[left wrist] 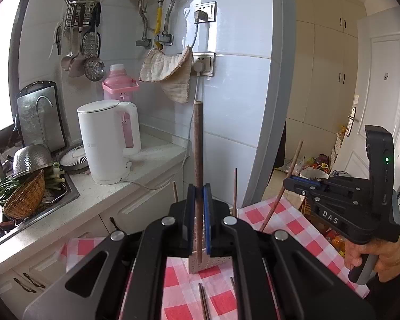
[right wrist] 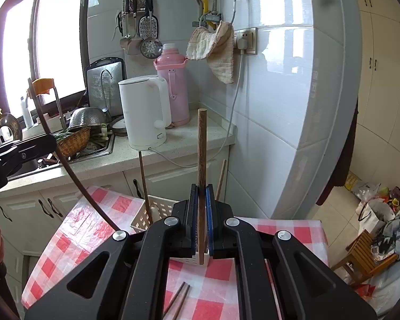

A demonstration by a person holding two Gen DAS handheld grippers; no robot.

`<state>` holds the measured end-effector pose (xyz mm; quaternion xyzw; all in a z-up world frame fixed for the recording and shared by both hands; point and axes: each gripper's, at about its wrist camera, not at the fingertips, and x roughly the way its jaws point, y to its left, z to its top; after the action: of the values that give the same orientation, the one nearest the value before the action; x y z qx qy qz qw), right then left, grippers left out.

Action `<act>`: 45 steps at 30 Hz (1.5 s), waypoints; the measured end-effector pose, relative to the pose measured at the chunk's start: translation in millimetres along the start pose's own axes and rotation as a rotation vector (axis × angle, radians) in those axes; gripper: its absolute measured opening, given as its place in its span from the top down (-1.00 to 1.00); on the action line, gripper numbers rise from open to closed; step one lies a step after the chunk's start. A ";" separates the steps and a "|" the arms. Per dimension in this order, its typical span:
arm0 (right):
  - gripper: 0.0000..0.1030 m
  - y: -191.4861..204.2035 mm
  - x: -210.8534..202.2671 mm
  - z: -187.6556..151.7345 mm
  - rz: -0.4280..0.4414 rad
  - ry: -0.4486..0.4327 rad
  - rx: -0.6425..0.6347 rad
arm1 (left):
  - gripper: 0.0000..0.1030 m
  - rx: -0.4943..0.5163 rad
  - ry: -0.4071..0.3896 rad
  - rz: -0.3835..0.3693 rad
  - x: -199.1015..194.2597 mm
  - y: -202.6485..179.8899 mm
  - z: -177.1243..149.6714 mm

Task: Organize utensils
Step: 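Lower both chopsticks into the caddy and open both tools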

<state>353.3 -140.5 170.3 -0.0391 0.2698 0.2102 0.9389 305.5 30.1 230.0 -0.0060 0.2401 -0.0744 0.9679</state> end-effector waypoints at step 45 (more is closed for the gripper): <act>-0.14 -4.9 103.1 -21.3 -0.041 0.128 0.008 | 0.52 0.004 0.239 0.044 146.4 4.2 -30.6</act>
<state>423.9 -110.4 98.0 -0.0542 0.3291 0.1870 0.9240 419.7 13.5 134.8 0.0100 0.3536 -0.0540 0.9338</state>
